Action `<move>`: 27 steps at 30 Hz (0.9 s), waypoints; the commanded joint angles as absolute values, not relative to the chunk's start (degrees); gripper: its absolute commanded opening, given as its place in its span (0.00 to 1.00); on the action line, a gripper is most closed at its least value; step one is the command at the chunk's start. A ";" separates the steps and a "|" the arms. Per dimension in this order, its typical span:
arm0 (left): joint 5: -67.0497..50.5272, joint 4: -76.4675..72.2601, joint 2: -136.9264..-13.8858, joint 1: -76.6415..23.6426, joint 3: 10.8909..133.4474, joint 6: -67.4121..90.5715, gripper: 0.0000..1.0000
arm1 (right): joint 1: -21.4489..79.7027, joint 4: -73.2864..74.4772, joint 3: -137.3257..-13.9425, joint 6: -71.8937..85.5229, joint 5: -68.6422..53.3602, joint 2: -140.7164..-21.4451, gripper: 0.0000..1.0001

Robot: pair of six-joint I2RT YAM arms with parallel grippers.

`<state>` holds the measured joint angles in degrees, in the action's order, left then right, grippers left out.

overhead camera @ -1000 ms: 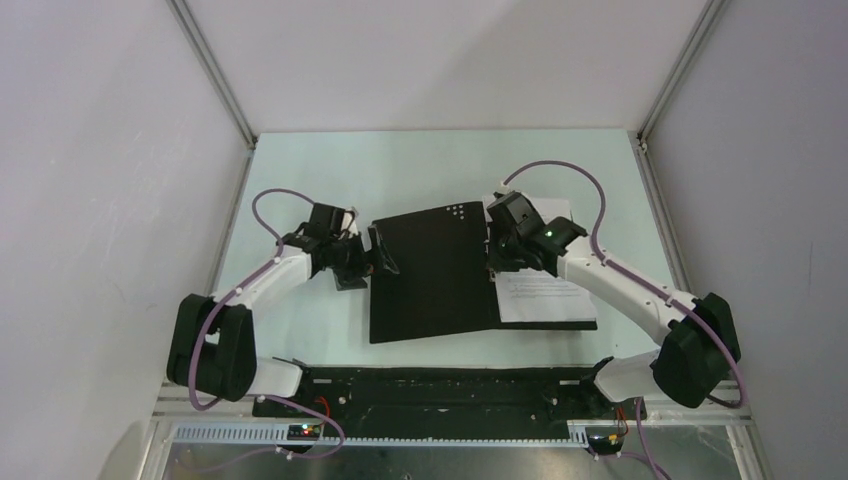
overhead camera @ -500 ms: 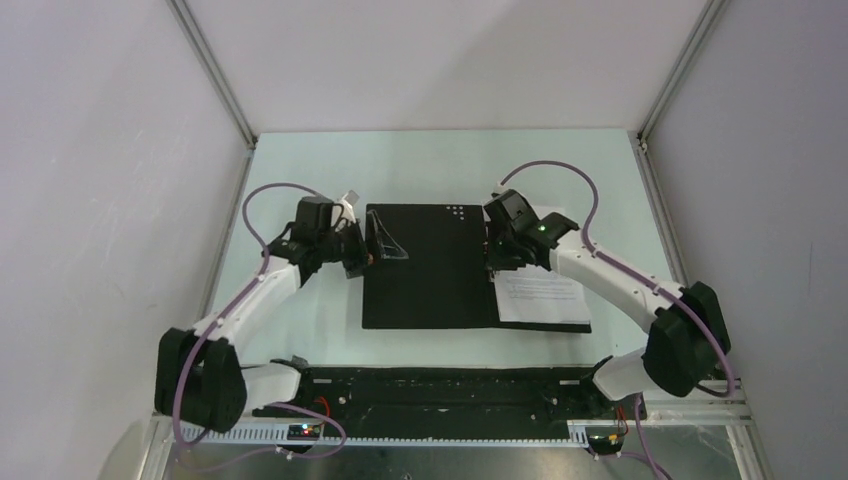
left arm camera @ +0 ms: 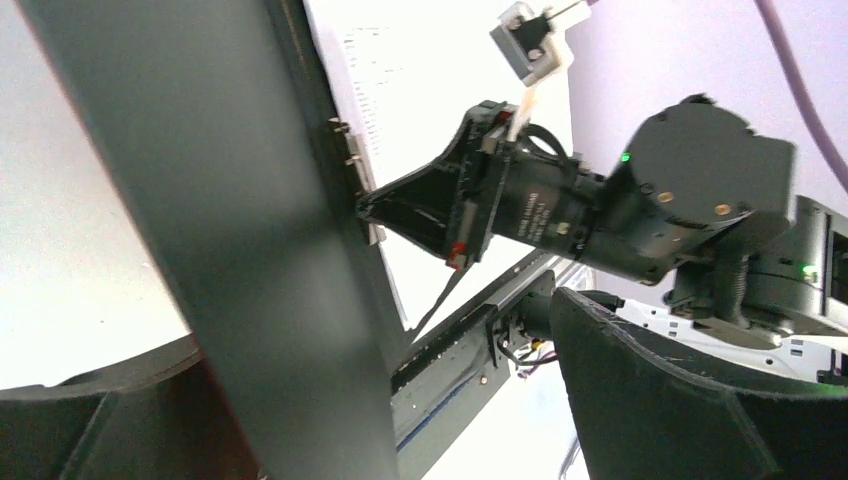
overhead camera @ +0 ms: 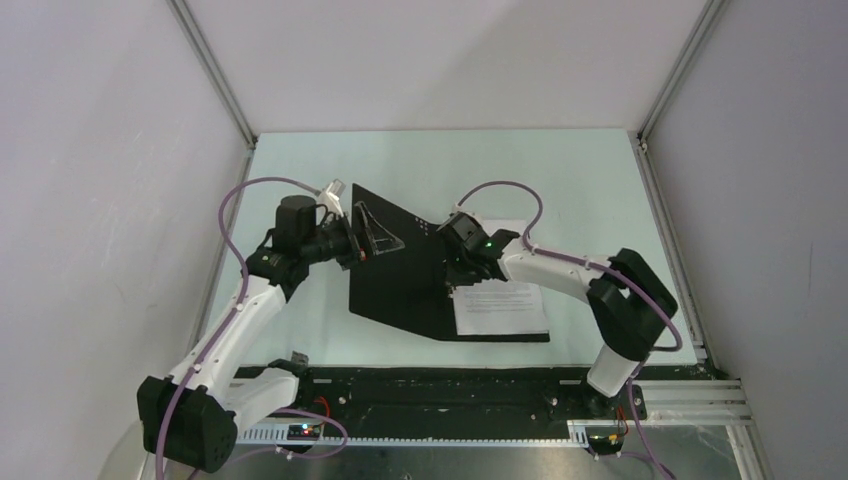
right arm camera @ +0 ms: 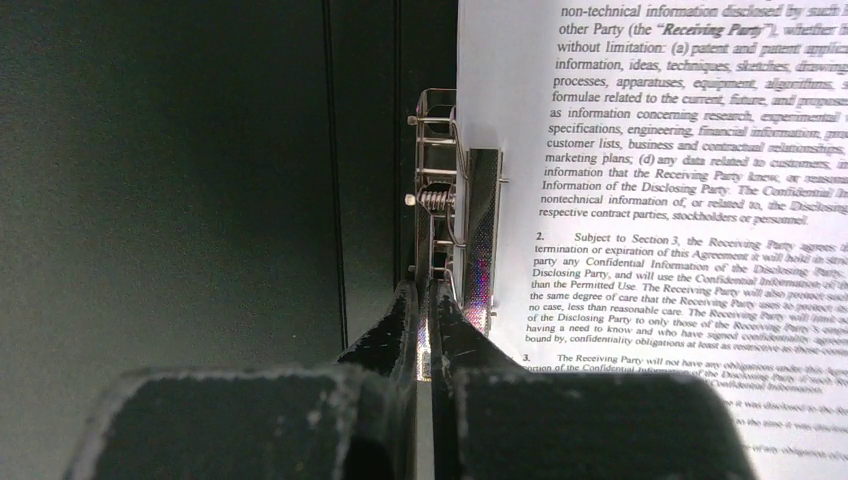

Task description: Put the files into the folder

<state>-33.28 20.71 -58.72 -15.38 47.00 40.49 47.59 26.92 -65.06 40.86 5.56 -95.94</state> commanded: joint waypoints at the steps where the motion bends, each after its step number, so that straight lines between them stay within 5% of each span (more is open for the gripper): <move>1: -31.80 21.94 -57.10 -15.93 49.48 40.09 1.00 | 49.49 17.82 -66.36 46.12 3.32 -99.48 0.00; 4: -29.97 22.73 -57.65 -16.87 50.47 40.55 1.00 | 50.27 14.27 -66.38 47.13 1.05 -100.98 0.04; 9: -26.47 25.20 -60.21 -20.90 55.13 39.83 1.00 | 50.49 13.43 -66.36 47.90 0.64 -99.76 0.38; 13: -23.38 29.38 -62.62 -24.12 59.34 38.28 1.00 | 49.90 15.19 -66.37 47.80 0.70 -96.39 0.51; 27: -14.36 31.06 -75.96 -36.54 71.53 39.76 1.00 | 39.13 24.92 -55.62 47.64 8.39 -72.18 0.73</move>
